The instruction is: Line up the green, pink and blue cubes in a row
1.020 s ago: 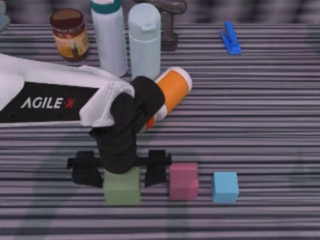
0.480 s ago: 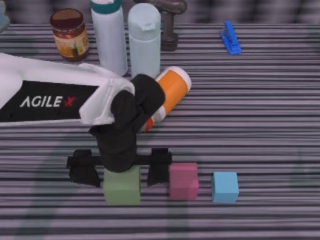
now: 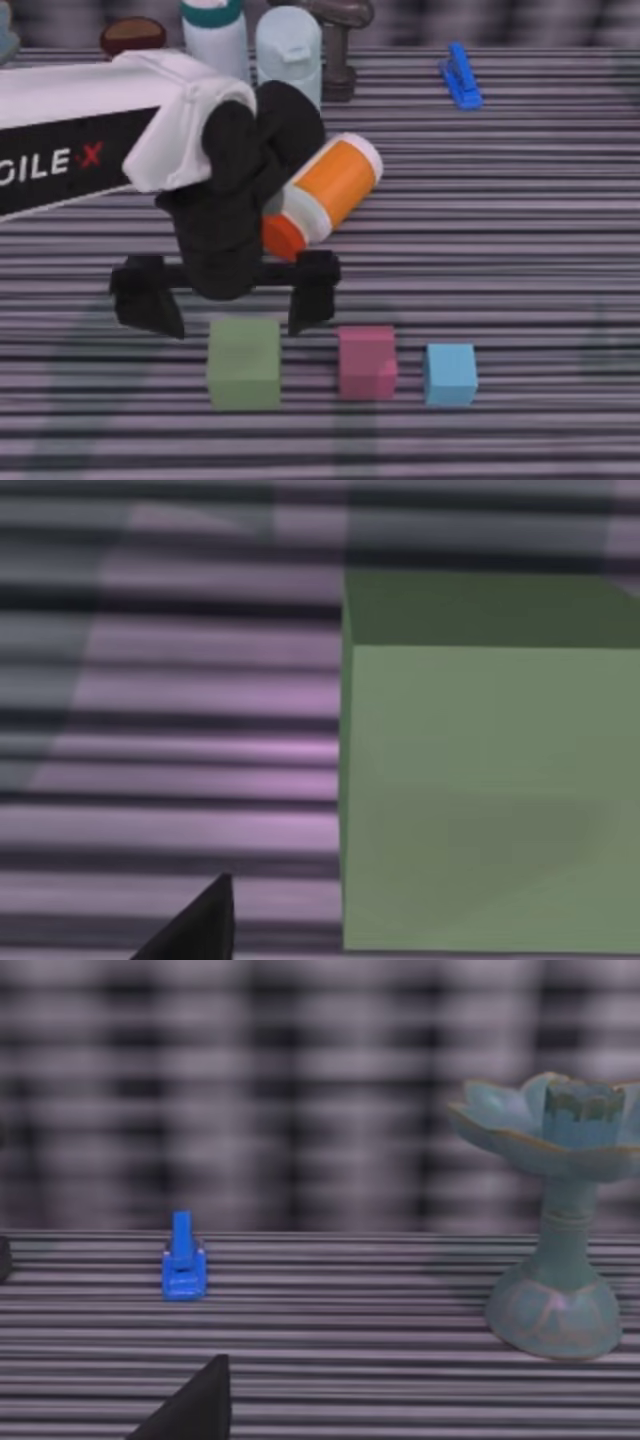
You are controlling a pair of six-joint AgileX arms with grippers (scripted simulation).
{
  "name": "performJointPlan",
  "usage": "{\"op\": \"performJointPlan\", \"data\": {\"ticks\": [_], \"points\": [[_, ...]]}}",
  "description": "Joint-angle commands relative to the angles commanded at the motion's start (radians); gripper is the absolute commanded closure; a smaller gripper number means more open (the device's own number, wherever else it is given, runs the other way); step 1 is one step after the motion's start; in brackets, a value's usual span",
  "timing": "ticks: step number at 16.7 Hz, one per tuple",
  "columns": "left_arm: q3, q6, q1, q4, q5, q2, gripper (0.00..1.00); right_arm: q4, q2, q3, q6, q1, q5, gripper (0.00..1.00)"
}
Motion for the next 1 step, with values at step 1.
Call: {"op": "performJointPlan", "data": {"ticks": [1], "points": [[0.001,0.0,0.0,-0.002,0.0,-0.001,0.0,0.0,0.0,0.0,0.0,0.0,0.0,0.0]]}}
